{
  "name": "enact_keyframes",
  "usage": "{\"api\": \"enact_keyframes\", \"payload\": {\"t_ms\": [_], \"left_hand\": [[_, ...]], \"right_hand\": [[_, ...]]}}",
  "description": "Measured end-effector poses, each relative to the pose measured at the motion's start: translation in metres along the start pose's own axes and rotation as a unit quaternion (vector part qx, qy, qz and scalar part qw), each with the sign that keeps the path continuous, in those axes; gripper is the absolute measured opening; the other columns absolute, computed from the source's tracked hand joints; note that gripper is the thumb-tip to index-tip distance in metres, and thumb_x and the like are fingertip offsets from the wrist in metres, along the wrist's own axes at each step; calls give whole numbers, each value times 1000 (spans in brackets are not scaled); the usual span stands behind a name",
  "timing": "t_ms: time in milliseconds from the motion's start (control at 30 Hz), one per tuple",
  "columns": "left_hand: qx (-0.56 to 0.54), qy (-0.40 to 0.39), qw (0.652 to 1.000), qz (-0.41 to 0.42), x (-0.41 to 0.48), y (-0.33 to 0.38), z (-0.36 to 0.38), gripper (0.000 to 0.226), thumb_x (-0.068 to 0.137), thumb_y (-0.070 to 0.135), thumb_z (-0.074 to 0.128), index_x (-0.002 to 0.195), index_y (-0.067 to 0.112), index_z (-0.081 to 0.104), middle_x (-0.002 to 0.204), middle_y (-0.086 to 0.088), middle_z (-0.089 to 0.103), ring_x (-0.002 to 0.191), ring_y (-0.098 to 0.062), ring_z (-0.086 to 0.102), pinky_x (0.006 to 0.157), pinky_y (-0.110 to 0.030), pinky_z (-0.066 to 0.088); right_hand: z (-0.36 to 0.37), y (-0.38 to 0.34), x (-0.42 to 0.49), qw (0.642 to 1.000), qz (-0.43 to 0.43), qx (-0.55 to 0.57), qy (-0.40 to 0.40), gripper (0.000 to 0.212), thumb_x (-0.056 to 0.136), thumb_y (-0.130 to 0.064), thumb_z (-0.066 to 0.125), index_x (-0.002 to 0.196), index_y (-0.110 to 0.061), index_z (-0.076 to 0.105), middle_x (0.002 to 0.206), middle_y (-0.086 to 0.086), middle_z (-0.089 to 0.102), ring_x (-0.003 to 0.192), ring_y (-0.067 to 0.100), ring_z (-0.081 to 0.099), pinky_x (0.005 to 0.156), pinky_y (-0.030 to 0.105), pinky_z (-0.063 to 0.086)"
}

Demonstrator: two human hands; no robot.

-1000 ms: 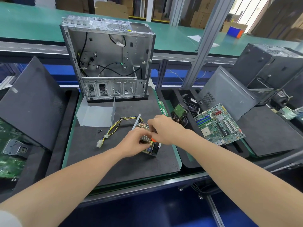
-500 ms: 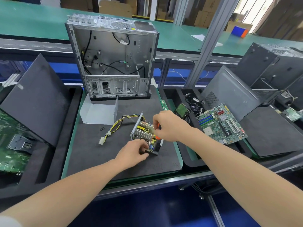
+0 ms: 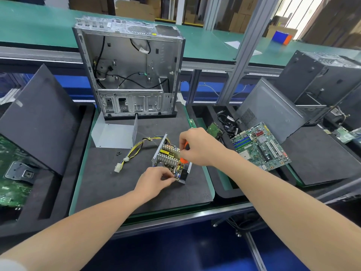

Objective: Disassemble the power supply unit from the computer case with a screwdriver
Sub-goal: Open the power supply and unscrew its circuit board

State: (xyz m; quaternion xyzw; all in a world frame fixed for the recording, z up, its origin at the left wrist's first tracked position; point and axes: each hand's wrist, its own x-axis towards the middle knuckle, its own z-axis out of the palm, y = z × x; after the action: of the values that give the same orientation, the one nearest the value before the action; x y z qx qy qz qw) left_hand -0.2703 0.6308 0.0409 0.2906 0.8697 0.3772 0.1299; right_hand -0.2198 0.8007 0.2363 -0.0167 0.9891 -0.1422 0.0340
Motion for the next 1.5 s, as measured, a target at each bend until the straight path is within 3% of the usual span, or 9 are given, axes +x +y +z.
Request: {"api": "enact_keyframes", "payload": {"t_ms": [133, 267, 433, 600, 1033, 1133, 1233, 1367, 1500], "left_hand": [[42, 14, 999, 4, -4, 2, -9, 5, 91, 38, 73, 87, 40, 71, 88, 20, 71, 78, 2, 61, 71, -29, 53], [88, 125, 988, 17, -5, 0, -34, 5, 90, 40, 71, 89, 38, 66, 86, 22, 64, 74, 9, 56, 62, -22, 41], [52, 295, 943, -146, 12, -32, -90, 9, 89, 45, 70, 91, 37, 69, 88, 23, 67, 80, -7, 55, 69, -30, 41], [59, 258, 928, -262, 19, -82, -114, 7, 85, 37, 74, 83, 34, 69, 87, 13, 72, 91, -21, 67, 71, -32, 45], [25, 195, 938, -286, 28, -111, -113, 8, 87, 31, 80, 95, 31, 79, 97, 8, 72, 99, -19, 66, 73, -31, 46], [67, 252, 935, -241, 25, -95, -115, 12, 92, 25, 71, 102, 27, 77, 102, 4, 72, 104, -26, 65, 79, -38, 52], [100, 294, 945, -102, 32, -61, -109, 13, 95, 19, 64, 102, 23, 75, 102, 3, 71, 101, -27, 63, 85, -41, 49], [21, 198, 980, -8, 58, -11, -89, 18, 99, 18, 60, 115, 21, 67, 110, 7, 66, 105, -15, 60, 98, -41, 47], [49, 82, 994, -50, 83, 6, -74, 35, 102, 34, 54, 135, 22, 54, 137, -1, 59, 129, -22, 54, 111, -42, 34]], "right_hand": [[-2, -3, 3, 1000, -3, -6, 3, 3, 83, -18, 66, 85, -16, 67, 88, -1, 64, 88, 19, 58, 77, 42, 57], [-1, -5, 7, 1000, -5, -17, -5, 4, 82, -18, 64, 86, -16, 66, 89, 1, 63, 88, 21, 59, 77, 42, 57], [6, -10, 12, 1000, -10, -20, -21, 1, 84, -18, 64, 83, -17, 64, 84, -2, 61, 88, 20, 56, 75, 36, 54], [12, -14, 18, 999, -1, -16, -34, 3, 84, -17, 63, 82, -19, 64, 86, -2, 62, 90, 21, 60, 80, 39, 55], [28, -7, 33, 999, 36, 31, -25, 8, 84, -22, 67, 88, -21, 61, 87, -4, 64, 85, 20, 63, 70, 35, 56], [30, 1, 33, 996, 68, 52, -8, 18, 80, -24, 72, 92, -21, 59, 84, -3, 64, 75, 18, 62, 60, 33, 53], [33, 12, 34, 990, 105, 87, 18, 28, 75, -26, 76, 96, -21, 58, 86, -2, 64, 71, 13, 57, 54, 31, 45], [35, 23, 34, 981, 141, 122, 58, 32, 72, -28, 81, 95, -21, 60, 83, -7, 59, 75, 12, 55, 57, 28, 47], [33, 31, 32, 976, 147, 136, 85, 26, 72, -30, 80, 88, -17, 64, 78, 0, 63, 73, 19, 61, 63, 37, 58]]}}
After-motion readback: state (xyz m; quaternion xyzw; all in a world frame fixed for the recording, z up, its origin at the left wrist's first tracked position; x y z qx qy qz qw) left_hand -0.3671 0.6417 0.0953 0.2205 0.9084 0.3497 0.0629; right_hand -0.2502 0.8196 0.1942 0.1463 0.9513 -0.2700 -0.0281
